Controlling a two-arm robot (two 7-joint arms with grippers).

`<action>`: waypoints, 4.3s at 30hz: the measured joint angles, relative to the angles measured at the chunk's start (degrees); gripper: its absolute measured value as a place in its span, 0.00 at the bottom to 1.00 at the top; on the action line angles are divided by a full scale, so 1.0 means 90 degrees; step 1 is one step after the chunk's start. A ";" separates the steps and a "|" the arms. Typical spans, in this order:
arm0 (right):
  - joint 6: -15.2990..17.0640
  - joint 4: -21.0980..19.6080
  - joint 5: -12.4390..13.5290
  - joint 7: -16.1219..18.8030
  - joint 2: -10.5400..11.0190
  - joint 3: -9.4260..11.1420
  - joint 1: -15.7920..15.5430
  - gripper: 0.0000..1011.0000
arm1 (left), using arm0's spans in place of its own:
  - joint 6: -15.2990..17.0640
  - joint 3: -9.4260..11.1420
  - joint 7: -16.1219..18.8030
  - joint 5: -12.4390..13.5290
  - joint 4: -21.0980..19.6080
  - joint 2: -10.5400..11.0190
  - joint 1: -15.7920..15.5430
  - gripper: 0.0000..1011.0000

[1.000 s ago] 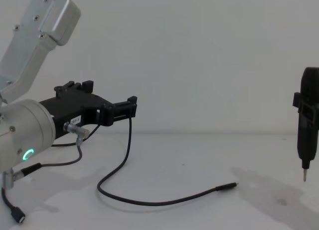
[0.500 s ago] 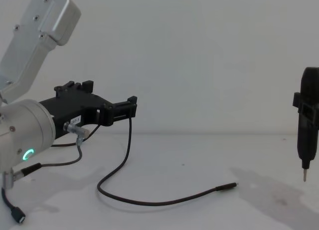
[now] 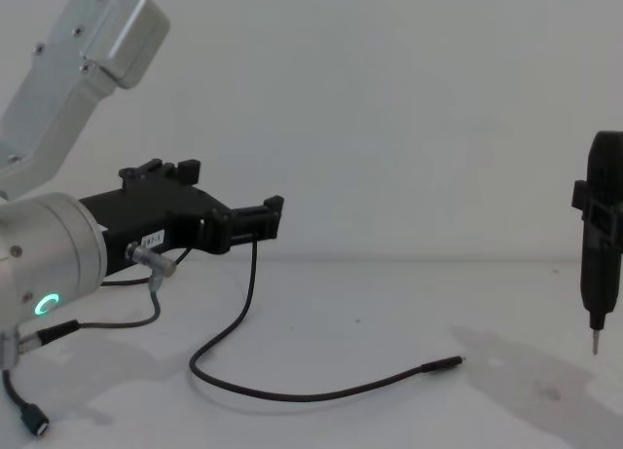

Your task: Pick up the data cable with the one hand.

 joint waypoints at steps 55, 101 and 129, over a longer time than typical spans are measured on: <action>0.0000 0.0000 0.0000 0.0000 0.0000 0.0000 0.0000 0.27 | 0.3215 0.1391 -0.2512 0.0597 0.0278 0.0109 -0.1779 0.99; 0.0000 0.0000 0.0000 0.0000 0.0000 0.0000 0.0000 0.27 | 0.3330 0.1660 -0.2366 0.1088 0.1104 -0.0473 -0.1943 0.62; -0.0026 -0.0017 -0.0018 0.0017 -0.0001 0.0006 0.0017 0.27 | 0.3242 0.1637 -0.2328 0.1138 0.1110 -0.0470 -0.1913 0.03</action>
